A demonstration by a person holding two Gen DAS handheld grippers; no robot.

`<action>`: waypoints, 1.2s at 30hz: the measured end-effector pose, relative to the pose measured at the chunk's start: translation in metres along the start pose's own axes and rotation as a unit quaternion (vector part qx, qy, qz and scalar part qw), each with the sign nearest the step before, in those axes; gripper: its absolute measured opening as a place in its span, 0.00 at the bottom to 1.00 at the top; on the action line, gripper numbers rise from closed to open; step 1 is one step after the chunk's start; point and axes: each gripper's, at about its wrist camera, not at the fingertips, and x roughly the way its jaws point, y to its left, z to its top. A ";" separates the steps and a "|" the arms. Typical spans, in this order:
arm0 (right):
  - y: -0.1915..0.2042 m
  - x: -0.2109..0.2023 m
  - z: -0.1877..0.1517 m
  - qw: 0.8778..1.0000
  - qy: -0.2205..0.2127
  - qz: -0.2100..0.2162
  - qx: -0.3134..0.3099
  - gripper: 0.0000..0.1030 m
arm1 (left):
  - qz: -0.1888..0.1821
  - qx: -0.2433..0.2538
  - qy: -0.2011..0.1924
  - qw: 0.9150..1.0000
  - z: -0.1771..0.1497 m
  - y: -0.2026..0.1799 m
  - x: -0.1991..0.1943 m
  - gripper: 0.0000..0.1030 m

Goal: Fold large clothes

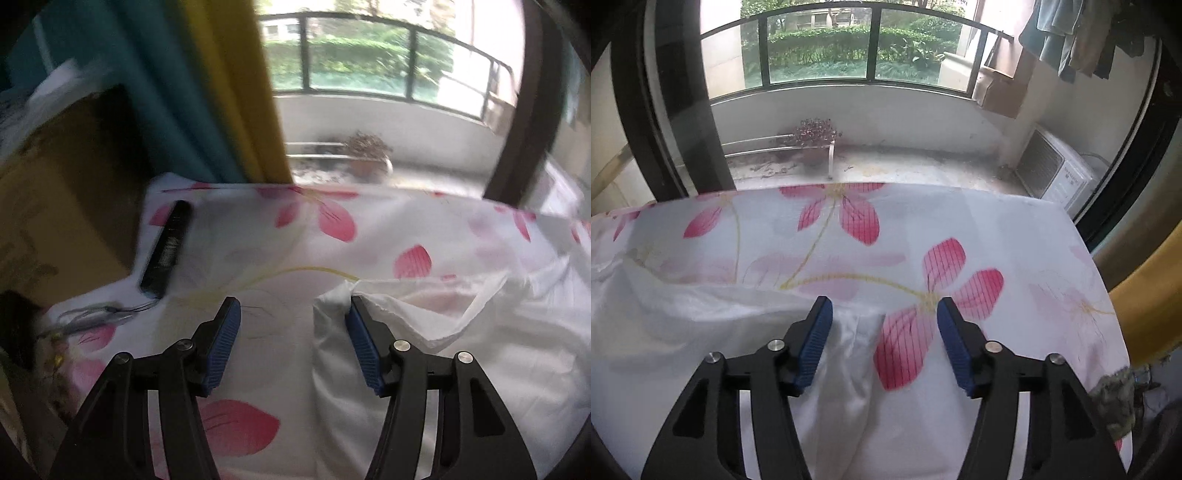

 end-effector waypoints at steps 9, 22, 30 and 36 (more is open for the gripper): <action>0.005 -0.061 -0.038 0.999 -0.022 0.006 0.025 0.67 | -0.010 -0.053 -0.016 0.998 -0.025 0.021 -0.048 0.62; 0.043 -0.100 -0.136 0.993 0.006 0.103 0.056 0.68 | -0.074 -0.029 0.033 0.996 -0.112 0.012 -0.083 0.62; 0.059 -0.114 -0.160 0.991 -0.022 0.126 0.041 0.15 | -0.109 -0.020 0.027 0.993 -0.135 0.001 -0.098 0.10; 0.058 -0.126 -0.169 0.991 -0.029 0.128 0.033 0.11 | -0.119 -0.026 0.018 0.992 -0.148 -0.001 -0.114 0.05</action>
